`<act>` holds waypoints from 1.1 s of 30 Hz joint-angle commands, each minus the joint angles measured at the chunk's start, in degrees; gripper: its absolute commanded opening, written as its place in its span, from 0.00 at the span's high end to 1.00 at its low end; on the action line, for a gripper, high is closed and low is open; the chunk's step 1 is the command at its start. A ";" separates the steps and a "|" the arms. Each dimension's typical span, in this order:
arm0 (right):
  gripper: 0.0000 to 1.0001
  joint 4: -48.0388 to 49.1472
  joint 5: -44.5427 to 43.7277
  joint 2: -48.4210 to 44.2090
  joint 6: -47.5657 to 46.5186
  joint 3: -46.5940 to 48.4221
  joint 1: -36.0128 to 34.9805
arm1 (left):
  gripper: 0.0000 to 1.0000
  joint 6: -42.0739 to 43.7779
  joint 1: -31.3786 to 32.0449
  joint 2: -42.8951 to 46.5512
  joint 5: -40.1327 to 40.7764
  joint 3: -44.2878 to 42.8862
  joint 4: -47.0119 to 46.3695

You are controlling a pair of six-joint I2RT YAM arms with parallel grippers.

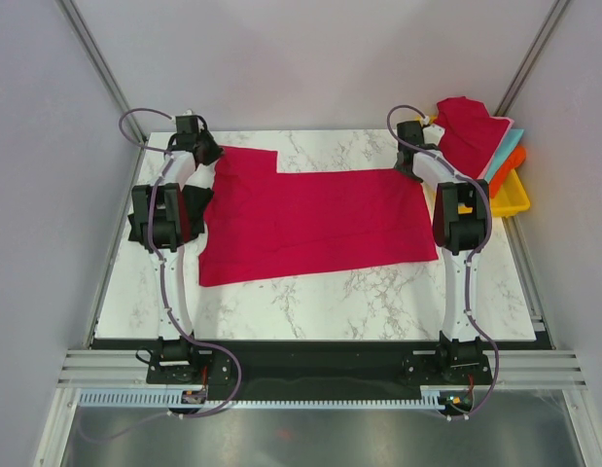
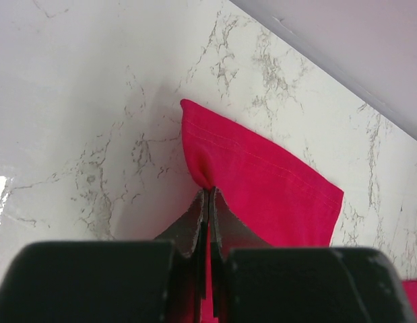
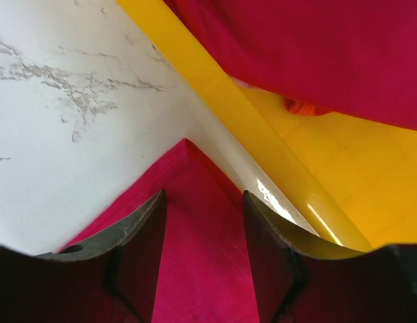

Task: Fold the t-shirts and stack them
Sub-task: Fold the tshirt

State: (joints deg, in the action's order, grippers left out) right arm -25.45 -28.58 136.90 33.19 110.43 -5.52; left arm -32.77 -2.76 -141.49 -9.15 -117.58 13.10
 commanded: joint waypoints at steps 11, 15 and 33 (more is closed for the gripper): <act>0.42 1.89 -3.85 -0.93 -2.95 1.98 -0.46 | 0.98 2.98 -0.05 4.03 -0.78 -3.10 -1.94; 0.41 2.51 -4.38 -0.94 -3.92 3.03 -0.81 | 0.98 3.16 -0.05 4.29 -0.78 -3.18 -1.85; 0.48 -0.56 0.19 6.10 -4.89 11.03 -0.11 | 0.98 3.51 0.13 4.03 -1.31 -3.27 -1.76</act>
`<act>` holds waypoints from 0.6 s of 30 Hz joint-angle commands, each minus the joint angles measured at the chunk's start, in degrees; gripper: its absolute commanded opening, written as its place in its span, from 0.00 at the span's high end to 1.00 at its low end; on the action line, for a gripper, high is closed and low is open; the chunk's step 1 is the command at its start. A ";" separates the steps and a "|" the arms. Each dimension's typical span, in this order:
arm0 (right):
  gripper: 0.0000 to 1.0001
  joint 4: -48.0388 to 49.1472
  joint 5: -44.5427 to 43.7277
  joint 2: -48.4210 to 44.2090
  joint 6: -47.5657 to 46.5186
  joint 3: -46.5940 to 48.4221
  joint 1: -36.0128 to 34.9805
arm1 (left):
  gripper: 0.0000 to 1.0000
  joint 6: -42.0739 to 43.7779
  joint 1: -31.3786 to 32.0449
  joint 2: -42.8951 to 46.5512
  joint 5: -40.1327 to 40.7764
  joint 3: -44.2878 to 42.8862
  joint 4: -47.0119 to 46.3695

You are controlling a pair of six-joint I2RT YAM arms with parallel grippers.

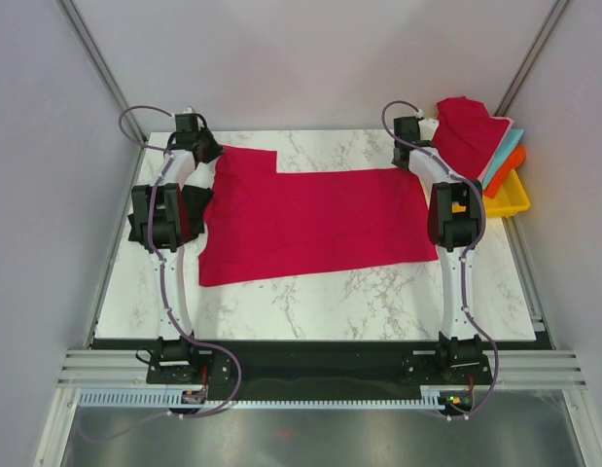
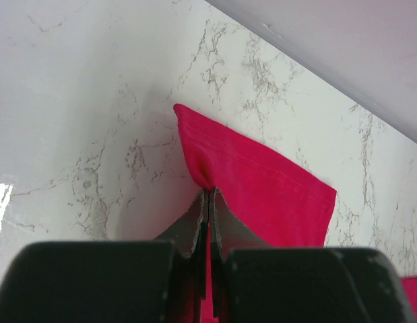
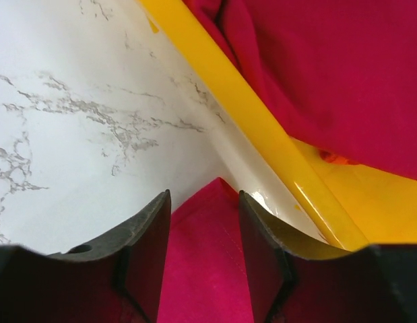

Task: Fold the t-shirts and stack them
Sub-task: Fold the tshirt

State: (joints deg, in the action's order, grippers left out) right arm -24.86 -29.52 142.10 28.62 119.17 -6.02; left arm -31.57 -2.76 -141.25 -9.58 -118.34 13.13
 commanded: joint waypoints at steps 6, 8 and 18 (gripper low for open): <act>0.50 -1.94 1.39 0.72 0.03 1.85 0.49 | 0.98 1.87 0.22 2.91 -1.05 -2.94 -1.79; 0.61 -1.94 1.66 0.72 -0.06 1.68 0.57 | 0.98 1.87 0.13 2.91 -0.96 -3.12 -1.79; 1.00 -2.03 -1.15 -1.74 0.21 0.80 0.49 | 0.98 1.87 0.13 3.44 -1.31 -2.86 -1.87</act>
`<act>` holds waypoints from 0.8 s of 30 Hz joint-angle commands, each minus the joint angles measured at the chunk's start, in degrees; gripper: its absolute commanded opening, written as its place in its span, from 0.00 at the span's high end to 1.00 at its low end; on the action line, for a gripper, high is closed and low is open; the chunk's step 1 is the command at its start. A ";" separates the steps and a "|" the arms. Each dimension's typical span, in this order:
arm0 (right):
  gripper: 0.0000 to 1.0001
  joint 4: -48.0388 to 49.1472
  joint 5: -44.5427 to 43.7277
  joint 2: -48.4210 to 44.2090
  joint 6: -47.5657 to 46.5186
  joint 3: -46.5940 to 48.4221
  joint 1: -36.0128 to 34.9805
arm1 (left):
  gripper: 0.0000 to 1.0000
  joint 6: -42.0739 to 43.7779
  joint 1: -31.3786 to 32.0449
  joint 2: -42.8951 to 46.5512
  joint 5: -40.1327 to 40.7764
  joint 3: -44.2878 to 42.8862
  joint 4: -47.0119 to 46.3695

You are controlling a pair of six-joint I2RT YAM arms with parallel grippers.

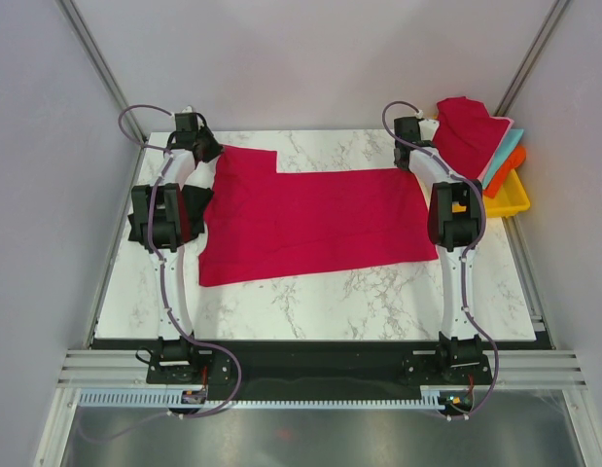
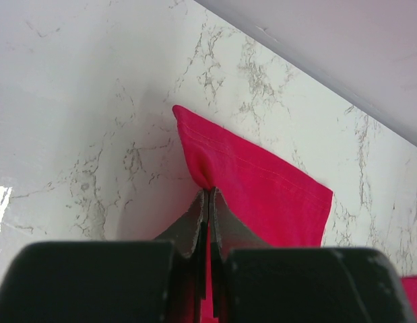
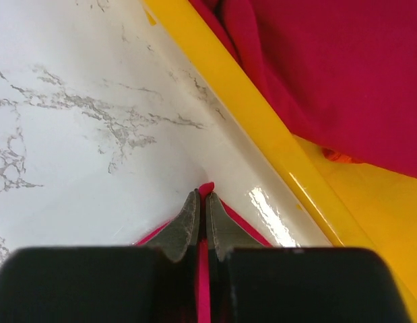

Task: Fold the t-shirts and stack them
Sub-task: Fold the tshirt

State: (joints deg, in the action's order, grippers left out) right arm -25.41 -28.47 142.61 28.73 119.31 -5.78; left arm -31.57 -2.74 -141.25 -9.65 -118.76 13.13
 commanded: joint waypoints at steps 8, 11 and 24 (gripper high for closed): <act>1.00 -1.22 -3.35 -4.79 0.98 -1.70 0.86 | 0.98 1.16 0.20 8.79 -3.00 3.97 -7.41; 1.00 -1.22 -2.65 -6.37 1.50 -3.11 0.95 | 0.98 1.34 0.11 10.55 -4.49 5.11 -8.20; 1.00 -0.52 0.78 -12.96 4.14 -11.02 1.39 | 0.98 6.87 0.72 19.95 -7.84 13.29 -9.17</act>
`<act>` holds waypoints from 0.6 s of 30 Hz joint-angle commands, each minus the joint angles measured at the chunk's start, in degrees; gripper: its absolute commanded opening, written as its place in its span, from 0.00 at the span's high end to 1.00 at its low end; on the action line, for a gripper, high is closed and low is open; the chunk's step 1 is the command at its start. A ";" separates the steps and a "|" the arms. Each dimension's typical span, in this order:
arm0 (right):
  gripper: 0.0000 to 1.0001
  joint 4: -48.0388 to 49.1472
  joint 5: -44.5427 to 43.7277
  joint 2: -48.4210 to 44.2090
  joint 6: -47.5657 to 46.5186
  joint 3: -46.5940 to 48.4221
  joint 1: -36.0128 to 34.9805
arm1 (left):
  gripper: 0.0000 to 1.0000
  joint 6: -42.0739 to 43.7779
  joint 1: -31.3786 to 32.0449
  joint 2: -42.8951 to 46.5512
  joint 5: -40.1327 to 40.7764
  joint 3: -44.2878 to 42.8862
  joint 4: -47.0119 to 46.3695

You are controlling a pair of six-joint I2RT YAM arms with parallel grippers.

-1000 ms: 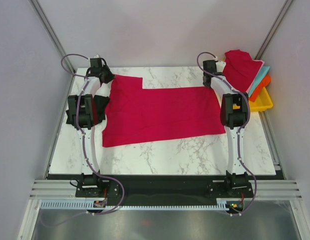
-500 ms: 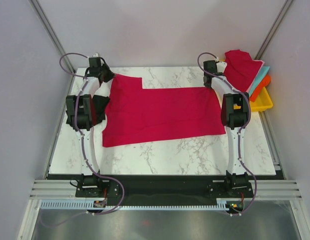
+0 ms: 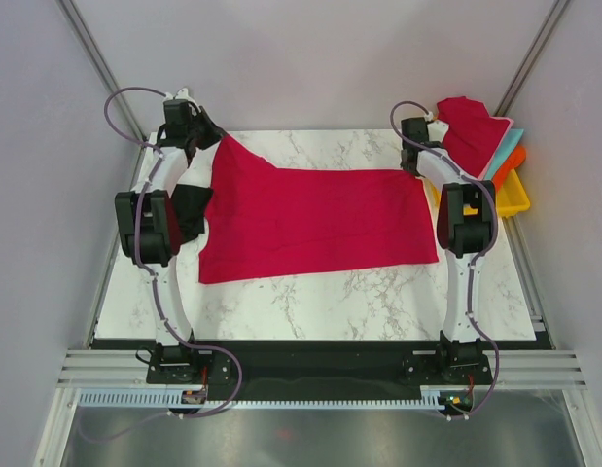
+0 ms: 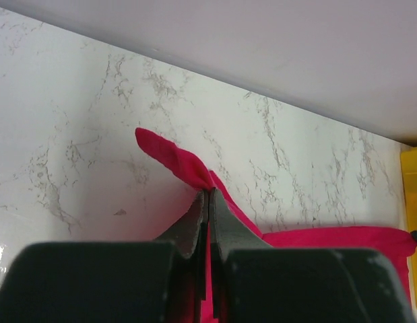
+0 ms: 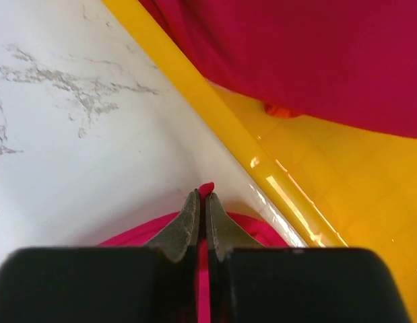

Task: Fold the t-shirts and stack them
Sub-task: Fold the tshirt

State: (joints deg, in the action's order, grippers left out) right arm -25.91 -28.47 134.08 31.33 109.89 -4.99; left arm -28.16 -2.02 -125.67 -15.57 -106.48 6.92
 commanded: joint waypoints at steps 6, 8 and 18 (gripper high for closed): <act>1.00 0.95 1.40 -8.39 1.45 -6.17 0.60 | 0.98 4.17 1.23 9.02 -0.43 4.51 -0.94; 1.00 1.21 1.49 -10.23 1.45 -8.28 0.69 | 0.98 4.17 1.32 10.35 0.28 6.18 -1.03; 1.00 2.27 1.22 -17.01 1.19 -17.16 0.60 | 0.98 6.98 1.32 16.68 -0.16 14.97 -0.68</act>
State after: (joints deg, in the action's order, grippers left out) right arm -24.73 -26.76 120.68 32.16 94.28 -4.64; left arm -24.51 -0.56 -113.19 -15.57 -93.60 7.55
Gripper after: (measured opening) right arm 0.073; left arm 0.026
